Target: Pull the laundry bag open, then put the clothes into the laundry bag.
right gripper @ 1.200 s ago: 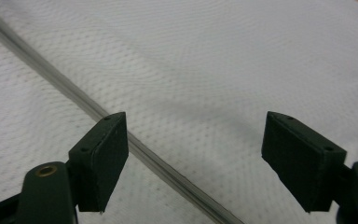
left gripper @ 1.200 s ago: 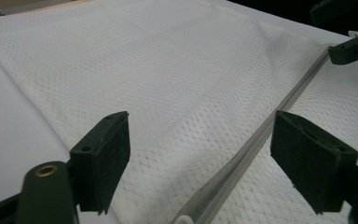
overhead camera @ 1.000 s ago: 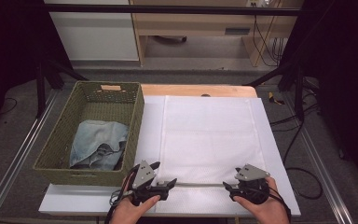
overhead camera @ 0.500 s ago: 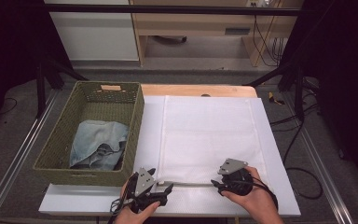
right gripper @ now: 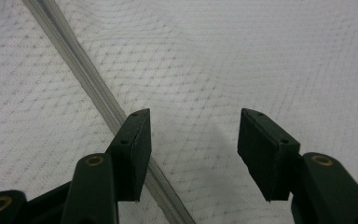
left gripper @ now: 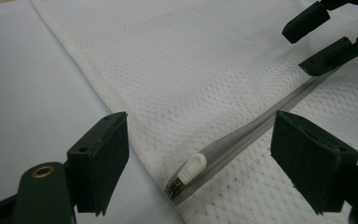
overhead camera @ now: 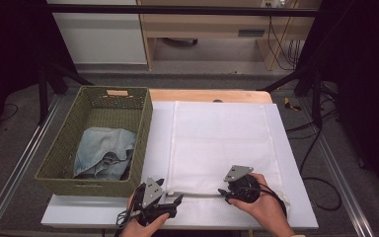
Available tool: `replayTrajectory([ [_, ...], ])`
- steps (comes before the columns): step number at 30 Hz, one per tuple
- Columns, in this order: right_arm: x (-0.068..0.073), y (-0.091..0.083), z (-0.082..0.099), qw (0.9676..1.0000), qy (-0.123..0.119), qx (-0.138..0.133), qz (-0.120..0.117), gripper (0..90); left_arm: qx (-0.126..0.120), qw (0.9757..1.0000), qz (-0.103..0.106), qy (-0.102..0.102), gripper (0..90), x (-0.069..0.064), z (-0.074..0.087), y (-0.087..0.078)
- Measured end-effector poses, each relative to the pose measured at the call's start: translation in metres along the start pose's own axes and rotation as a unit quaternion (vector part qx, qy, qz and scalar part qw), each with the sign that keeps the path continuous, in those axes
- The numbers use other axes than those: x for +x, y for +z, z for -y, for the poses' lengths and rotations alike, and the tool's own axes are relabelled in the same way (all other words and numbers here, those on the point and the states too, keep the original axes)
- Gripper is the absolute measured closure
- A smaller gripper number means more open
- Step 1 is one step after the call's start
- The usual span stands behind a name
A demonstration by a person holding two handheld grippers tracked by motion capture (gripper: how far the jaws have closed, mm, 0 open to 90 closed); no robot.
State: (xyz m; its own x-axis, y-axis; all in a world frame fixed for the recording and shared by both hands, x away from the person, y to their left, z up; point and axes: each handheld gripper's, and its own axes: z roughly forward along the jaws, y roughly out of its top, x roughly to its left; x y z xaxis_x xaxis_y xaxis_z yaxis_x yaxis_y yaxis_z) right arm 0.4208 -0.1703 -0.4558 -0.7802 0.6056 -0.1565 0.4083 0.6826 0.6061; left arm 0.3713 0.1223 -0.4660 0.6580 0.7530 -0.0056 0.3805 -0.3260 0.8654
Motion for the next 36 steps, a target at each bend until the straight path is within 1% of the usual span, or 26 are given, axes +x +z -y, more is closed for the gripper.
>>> replayTrajectory([
  [3,-0.001,0.001,0.001,1.0,0.001,0.0,-0.004,45.4,0.003,1.0,0.003,0.001,19.3,-0.002,0.001,0.001],
  [6,0.0,0.003,0.001,0.9999,0.005,-0.001,-0.011,45.3,0.008,0.9999,0.002,0.009,19.4,-0.004,0.001,0.001],
  [8,0.0,0.005,0.001,0.9998,0.009,-0.006,-0.019,45.2,0.007,0.9999,0.004,0.006,19.4,-0.004,0.001,0.001],
  [12,0.001,0.009,0.0,0.9996,0.01,-0.003,-0.026,44.3,0.009,0.9999,0.005,0.007,19.4,-0.005,0.001,0.002],
  [16,0.003,0.013,0.0,0.9995,0.009,-0.001,-0.03,43.3,0.008,0.9999,0.006,0.006,19.4,-0.004,0.0,0.0],
  [18,0.003,0.014,-0.001,0.9995,0.014,0.001,-0.029,44.5,0.008,0.9999,0.005,0.006,19.4,-0.003,0.0,0.0],
  [20,0.001,0.015,0.0,0.9994,0.014,0.0,-0.03,48.3,0.009,0.9999,0.004,0.005,19.4,-0.003,0.0,0.0],
  [21,0.001,0.015,0.0,0.9992,0.019,-0.001,-0.034,50.4,0.009,0.9999,0.003,0.005,19.4,-0.003,0.0,-0.001],
  [25,-0.003,0.017,0.001,0.9982,0.025,-0.011,-0.053,66.6,0.009,1.0,0.002,0.004,19.5,-0.002,0.0,-0.001],
  [27,-0.004,0.018,0.002,0.9979,0.023,-0.017,-0.058,75.0,0.009,0.9999,0.003,0.005,19.5,-0.002,0.0,-0.001],
  [29,-0.004,0.02,0.003,0.9973,0.03,-0.028,-0.062,81.0,0.01,0.9999,0.002,0.007,19.5,-0.002,0.0,-0.001],
  [31,-0.003,0.021,0.003,0.9971,0.033,-0.033,-0.06,84.8,0.01,0.9999,0.002,0.008,19.4,-0.002,0.0,-0.001],
  [33,-0.002,0.021,0.002,0.9975,0.029,-0.032,-0.056,87.3,0.009,0.9999,0.002,0.008,19.5,-0.002,0.0,-0.001],
  [36,-0.001,0.02,-0.001,0.9979,0.027,-0.029,-0.051,89.2,0.009,0.9999,-0.001,0.009,19.4,-0.002,-0.001,-0.002],
])
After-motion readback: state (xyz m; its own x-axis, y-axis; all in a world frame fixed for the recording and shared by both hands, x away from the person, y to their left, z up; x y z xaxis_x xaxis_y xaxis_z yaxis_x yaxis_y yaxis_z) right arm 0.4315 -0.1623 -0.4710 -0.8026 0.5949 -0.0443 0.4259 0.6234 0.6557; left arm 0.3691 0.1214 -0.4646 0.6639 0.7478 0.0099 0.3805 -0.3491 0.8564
